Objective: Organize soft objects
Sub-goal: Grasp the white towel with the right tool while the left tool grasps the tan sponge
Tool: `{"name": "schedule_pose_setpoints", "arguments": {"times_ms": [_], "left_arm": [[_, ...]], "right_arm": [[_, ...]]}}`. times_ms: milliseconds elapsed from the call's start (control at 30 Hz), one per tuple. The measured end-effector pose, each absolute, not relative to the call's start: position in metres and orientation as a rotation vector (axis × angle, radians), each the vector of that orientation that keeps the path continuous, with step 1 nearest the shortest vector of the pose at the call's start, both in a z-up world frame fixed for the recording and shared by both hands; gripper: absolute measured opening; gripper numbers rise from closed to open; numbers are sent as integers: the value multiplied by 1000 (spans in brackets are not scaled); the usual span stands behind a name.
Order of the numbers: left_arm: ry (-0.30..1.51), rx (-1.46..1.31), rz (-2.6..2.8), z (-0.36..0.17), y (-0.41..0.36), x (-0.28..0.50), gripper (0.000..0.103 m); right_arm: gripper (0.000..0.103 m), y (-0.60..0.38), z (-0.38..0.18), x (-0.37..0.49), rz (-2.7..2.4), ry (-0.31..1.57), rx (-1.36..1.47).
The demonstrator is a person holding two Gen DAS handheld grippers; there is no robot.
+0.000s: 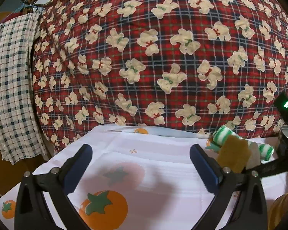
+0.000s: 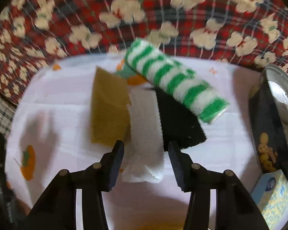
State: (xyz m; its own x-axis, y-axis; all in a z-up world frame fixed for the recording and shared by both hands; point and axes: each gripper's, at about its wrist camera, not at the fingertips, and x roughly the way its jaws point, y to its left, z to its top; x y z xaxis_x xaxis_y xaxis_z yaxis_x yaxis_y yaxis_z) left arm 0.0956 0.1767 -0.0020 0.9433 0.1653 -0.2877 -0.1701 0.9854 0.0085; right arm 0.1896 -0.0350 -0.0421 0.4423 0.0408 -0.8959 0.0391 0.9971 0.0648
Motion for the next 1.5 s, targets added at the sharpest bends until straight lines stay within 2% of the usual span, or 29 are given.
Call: {"name": "schedule_pose_setpoints", "arguments": {"times_ms": [67,100,133,200,433,633,767,1067,1100,1133,1167,1200,1267,1367,1500], "left_arm": [[297,-28,168,-2,179,96,103],[298,-32,167,-2,180,95,103],[299,-33,165,-2,181,96,103],[297,-28,169,-2,182,95,103],[317,-76,49,-4,184,97,103],[355,-137,-108,-7,172,97,103],[429,-203,-200,-8,150,112,103],[511,-37,-313,-6,50,151,100],[523,-23,-294,-7,45,156,99],[540,-12,-272,-9,40,164,92],[581,-17,-261,-12,38,175,80],[621,-41,-256,-16,41,184,75],[719,-114,-243,-27,51,203,46],[722,-271,-282,-34,76,206,39],[681,-388,-275,-38,102,198,36]], "right_arm": [[48,-32,-53,199,-2,1176,67],[25,-34,-51,199,-13,1165,70],[18,-35,-48,199,-9,1153,66],[16,-36,-37,193,33,1112,66],[16,-53,15,112,158,716,228],[16,-45,14,72,251,508,319],[16,-48,24,47,166,343,267],[16,-78,38,44,48,246,263],[16,-81,38,45,50,248,275],[16,-84,39,44,53,250,286],[16,-87,39,45,55,252,302],[16,-88,39,46,53,253,311],[16,-97,37,46,43,256,346],[16,-106,35,47,31,264,381],[16,-110,32,50,22,272,400]]}}
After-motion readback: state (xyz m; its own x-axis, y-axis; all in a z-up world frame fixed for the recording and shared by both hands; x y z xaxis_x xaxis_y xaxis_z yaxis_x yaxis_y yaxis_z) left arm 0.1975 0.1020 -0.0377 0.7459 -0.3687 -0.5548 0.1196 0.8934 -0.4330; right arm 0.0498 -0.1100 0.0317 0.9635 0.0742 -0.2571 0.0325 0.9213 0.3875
